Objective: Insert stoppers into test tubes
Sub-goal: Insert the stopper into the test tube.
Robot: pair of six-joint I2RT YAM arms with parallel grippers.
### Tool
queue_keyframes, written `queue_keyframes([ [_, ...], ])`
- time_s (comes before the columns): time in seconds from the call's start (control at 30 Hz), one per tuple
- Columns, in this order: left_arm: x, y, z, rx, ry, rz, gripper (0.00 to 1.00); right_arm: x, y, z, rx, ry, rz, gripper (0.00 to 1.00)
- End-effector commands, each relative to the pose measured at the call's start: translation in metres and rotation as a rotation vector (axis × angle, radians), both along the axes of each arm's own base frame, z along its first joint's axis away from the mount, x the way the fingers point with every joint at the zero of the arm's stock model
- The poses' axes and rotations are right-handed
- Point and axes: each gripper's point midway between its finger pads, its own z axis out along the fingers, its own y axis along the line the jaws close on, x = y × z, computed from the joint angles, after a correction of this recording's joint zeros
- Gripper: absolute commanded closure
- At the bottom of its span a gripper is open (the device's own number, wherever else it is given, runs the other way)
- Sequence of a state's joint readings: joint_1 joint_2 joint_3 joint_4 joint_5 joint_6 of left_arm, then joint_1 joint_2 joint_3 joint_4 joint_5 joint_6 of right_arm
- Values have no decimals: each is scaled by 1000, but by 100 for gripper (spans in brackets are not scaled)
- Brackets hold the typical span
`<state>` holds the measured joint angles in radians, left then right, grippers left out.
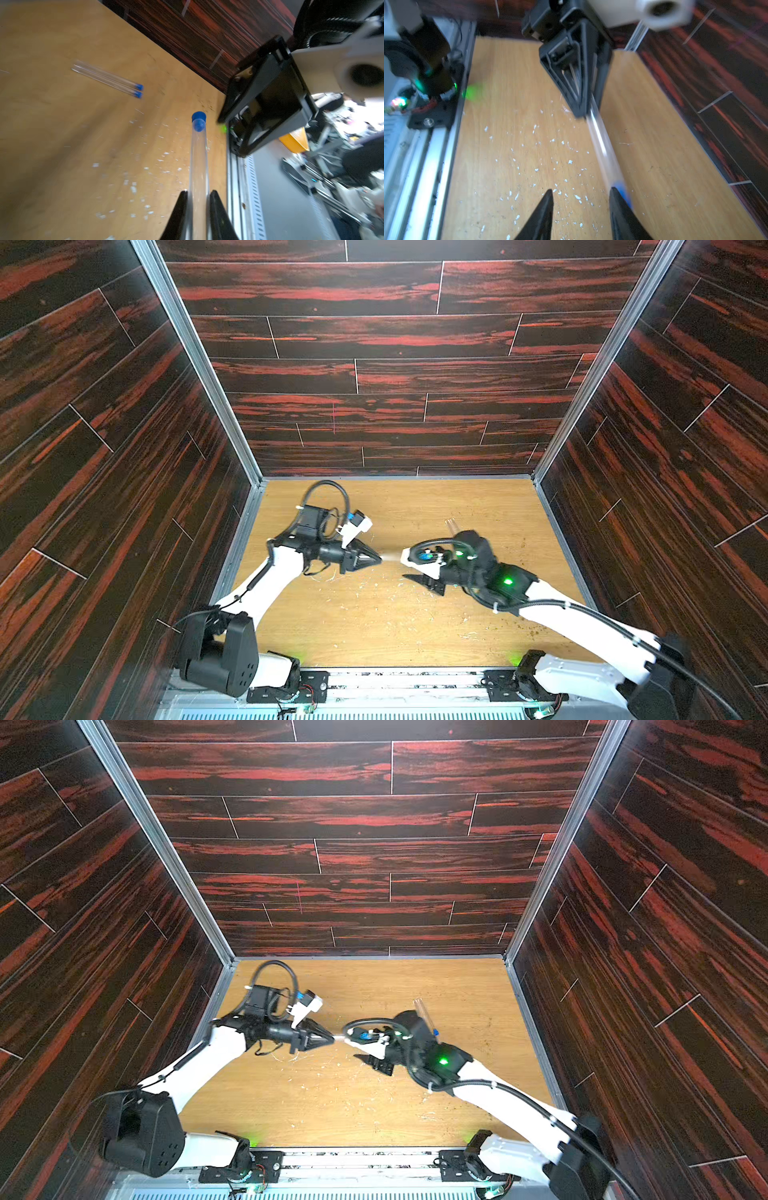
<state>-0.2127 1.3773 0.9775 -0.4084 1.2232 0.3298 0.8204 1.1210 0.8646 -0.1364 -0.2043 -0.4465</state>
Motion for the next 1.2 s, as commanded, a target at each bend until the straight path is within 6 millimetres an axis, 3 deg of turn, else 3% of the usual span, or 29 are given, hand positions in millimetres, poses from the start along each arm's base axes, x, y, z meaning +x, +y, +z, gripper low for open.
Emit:
queue_keyframes([
  [0.0,-5,5,13,-31,-54,-2,100,4,-9,22,122,24,-15,55],
  [0.23,-1,17,29,-48,-79,33,100,-6,-25,52,340,113,101,62],
  [0.4,-3,17,38,-72,-78,20,100,0,-16,42,369,126,131,65],
  [0.6,-6,16,45,-84,-85,-1,100,5,-9,34,404,7,182,65],
  [1.17,-8,18,44,-77,-94,-6,100,20,8,21,392,52,214,69],
])
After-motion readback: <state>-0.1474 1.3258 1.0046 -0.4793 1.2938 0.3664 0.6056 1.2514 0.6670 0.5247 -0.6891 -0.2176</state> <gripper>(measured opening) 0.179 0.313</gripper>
